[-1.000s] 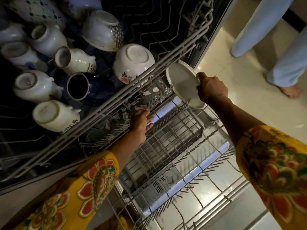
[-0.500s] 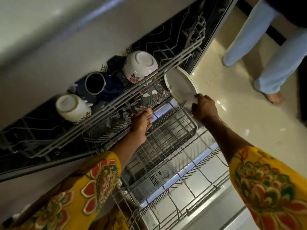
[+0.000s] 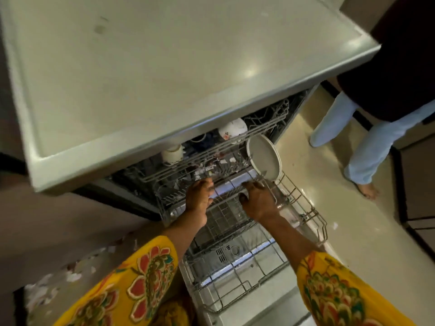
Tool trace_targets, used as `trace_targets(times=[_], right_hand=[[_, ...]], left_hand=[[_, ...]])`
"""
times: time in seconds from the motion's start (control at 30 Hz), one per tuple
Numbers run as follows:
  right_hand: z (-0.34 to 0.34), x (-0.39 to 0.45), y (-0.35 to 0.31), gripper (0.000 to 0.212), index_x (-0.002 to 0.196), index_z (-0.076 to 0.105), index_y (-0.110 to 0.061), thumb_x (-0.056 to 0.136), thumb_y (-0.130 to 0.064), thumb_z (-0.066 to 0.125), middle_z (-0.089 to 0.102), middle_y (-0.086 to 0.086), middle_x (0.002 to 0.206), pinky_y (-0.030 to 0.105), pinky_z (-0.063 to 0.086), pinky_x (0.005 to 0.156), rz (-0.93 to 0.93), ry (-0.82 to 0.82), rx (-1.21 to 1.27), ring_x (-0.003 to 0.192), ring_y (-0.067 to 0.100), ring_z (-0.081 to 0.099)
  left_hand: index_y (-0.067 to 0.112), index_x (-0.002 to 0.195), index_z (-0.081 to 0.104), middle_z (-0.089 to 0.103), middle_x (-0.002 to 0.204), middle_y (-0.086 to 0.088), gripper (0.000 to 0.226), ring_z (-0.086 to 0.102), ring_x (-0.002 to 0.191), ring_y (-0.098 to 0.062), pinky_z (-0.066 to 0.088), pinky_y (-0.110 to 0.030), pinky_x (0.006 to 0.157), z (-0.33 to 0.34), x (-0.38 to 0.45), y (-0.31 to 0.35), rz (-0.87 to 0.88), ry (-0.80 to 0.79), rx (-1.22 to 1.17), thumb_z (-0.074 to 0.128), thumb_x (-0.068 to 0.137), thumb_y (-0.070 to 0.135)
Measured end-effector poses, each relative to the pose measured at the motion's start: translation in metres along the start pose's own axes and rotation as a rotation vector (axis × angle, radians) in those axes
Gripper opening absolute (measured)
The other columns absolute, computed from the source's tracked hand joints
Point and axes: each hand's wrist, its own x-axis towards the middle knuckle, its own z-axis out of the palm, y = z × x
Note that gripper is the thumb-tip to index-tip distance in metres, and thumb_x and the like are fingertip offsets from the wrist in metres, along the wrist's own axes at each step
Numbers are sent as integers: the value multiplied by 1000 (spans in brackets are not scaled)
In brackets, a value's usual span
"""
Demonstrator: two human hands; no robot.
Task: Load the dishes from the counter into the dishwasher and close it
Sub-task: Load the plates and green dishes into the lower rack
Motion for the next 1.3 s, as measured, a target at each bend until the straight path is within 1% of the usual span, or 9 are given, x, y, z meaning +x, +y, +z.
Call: trace_targets(times=[0.13, 0.3, 0.4, 0.57, 0.73, 0.8, 1.0, 1.17, 1.3], right_hand=[[4, -53, -55, 46, 137, 44, -7, 96, -27, 44, 51, 18, 134, 39, 45, 98, -139, -64, -11, 118, 32, 53], [17, -113, -135, 43, 134, 47, -7, 96, -28, 45, 50, 17, 133, 36, 43, 97, -301, -104, 10, 120, 31, 50], [21, -137, -189, 42, 134, 48, -9, 96, -28, 46, 50, 13, 135, 32, 38, 102, -422, -93, 21, 124, 27, 47], [21, -169, -279, 44, 137, 45, -13, 98, -33, 44, 47, 8, 138, 28, 35, 103, -591, -100, 9, 126, 22, 45], [20, -195, -361, 37, 127, 55, -10, 96, -29, 49, 58, 9, 125, 29, 38, 100, -782, -97, 9, 117, 22, 53], [22, -204, -392, 34, 122, 59, -9, 95, -28, 50, 60, 10, 120, 29, 41, 97, -841, -106, 11, 112, 22, 55], [43, -219, -481, 29, 110, 65, -10, 95, -29, 49, 63, 8, 106, 21, 35, 80, -949, -131, -1, 101, 20, 57], [75, -218, -555, 28, 99, 66, -8, 96, -29, 48, 65, 9, 99, 29, 40, 79, -982, -146, 42, 94, 21, 57], [100, -210, -607, 28, 105, 65, -10, 96, -31, 47, 62, 7, 108, 25, 38, 78, -981, -169, 53, 100, 19, 56]], left_hand=[[16, 84, 61, 58, 80, -2, 17, 51, 68, -14, 34, -22, 52, -53, -59, 11, 27, 110, -109, 49, 96, 17], [14, 86, 64, 56, 71, -3, 21, 46, 59, -13, 34, -25, 52, -135, -132, 17, 87, 201, -242, 46, 98, 13], [15, 82, 62, 57, 75, -2, 20, 48, 65, -12, 37, -25, 58, -189, -165, 22, 153, 265, -329, 49, 97, 13], [13, 102, 63, 58, 78, 3, 17, 51, 70, -9, 38, -22, 60, -272, -203, 39, 286, 437, -431, 47, 98, 16], [19, 94, 62, 61, 86, 6, 19, 52, 77, -8, 37, -23, 62, -346, -242, 62, 419, 539, -571, 44, 98, 15], [20, 86, 61, 59, 83, 5, 22, 51, 74, -9, 36, -23, 62, -374, -256, 68, 476, 576, -618, 44, 98, 15], [17, 79, 60, 54, 70, 2, 21, 45, 62, -9, 34, -22, 53, -452, -276, 76, 556, 718, -749, 47, 96, 15], [16, 79, 57, 53, 74, 0, 18, 45, 63, -9, 35, -23, 55, -522, -275, 89, 566, 813, -776, 49, 95, 17], [12, 84, 53, 43, 68, -1, 15, 37, 58, -9, 32, -21, 52, -581, -266, 101, 571, 849, -771, 47, 95, 20]])
